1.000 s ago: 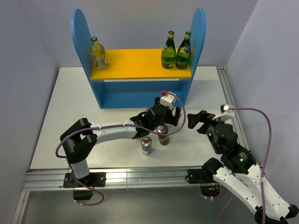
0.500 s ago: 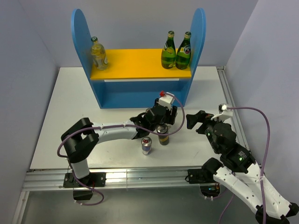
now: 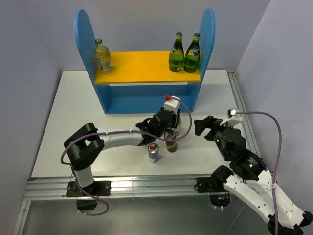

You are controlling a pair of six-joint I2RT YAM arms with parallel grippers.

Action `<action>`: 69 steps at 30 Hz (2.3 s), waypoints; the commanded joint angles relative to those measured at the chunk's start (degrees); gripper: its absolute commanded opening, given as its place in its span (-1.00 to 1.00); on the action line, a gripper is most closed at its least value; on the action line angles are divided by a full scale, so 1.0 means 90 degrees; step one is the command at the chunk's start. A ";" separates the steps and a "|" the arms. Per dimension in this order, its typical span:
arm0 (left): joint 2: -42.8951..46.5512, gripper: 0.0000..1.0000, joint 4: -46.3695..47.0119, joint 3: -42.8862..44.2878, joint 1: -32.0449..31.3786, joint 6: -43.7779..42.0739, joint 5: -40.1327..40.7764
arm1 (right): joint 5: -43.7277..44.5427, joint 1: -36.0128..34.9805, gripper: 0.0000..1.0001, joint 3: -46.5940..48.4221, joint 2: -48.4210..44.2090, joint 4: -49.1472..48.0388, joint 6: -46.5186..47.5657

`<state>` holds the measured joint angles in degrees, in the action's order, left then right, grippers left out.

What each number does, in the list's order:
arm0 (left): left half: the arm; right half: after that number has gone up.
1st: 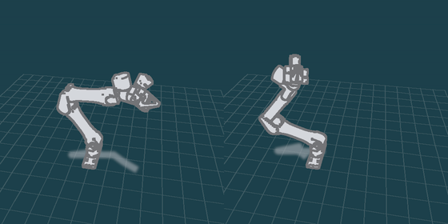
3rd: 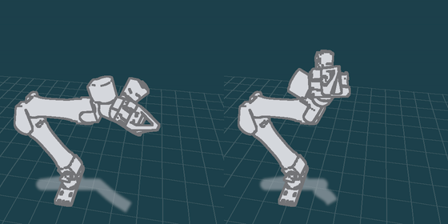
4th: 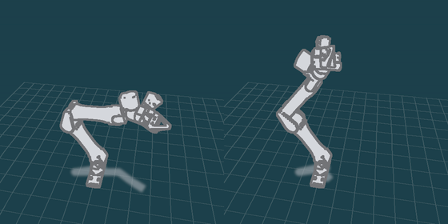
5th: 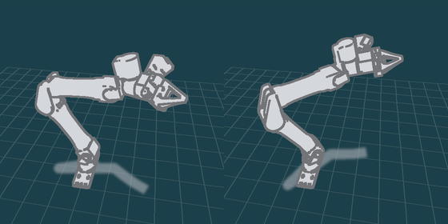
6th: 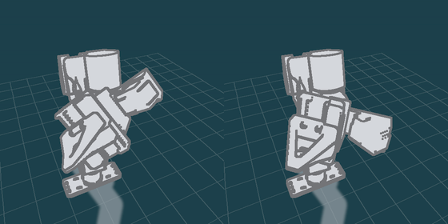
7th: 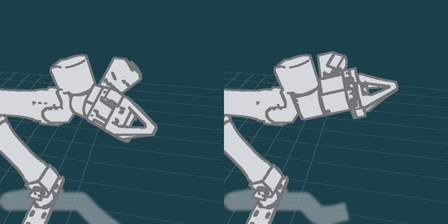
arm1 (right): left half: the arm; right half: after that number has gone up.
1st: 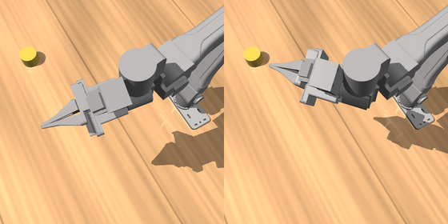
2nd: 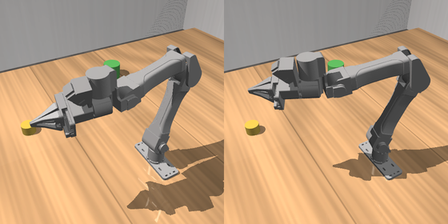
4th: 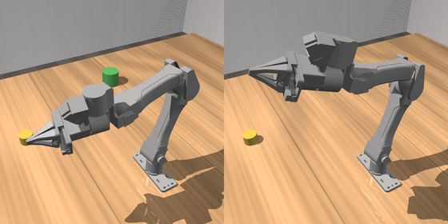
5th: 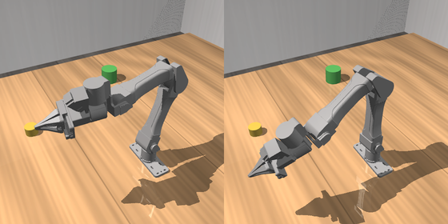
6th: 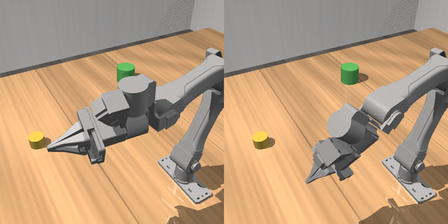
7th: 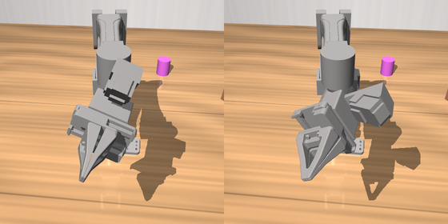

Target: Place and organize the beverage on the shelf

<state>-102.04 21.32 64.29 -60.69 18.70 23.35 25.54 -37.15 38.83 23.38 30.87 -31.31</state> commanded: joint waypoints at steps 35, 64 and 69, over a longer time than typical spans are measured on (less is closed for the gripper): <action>0.1757 -0.99 -0.2349 0.2318 0.0092 -0.1110 0.0862 | 0.0189 -0.0052 1.00 -0.0076 -0.0146 -0.0159 -0.0066; 0.1836 -0.99 -0.3082 0.4995 0.2181 -0.2332 0.1331 | 0.0336 -0.0160 1.00 -0.0105 -0.0439 -0.0120 -0.0154; 0.1514 -0.99 -0.3141 0.5209 0.2748 -0.2136 0.0989 | 0.0394 -0.0218 1.00 -0.0096 -0.0439 -0.0091 -0.0183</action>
<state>-88.66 -15.64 106.04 -37.80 -1.08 35.59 27.40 -38.30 38.11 19.97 30.94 -32.18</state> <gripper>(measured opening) 0.367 0.999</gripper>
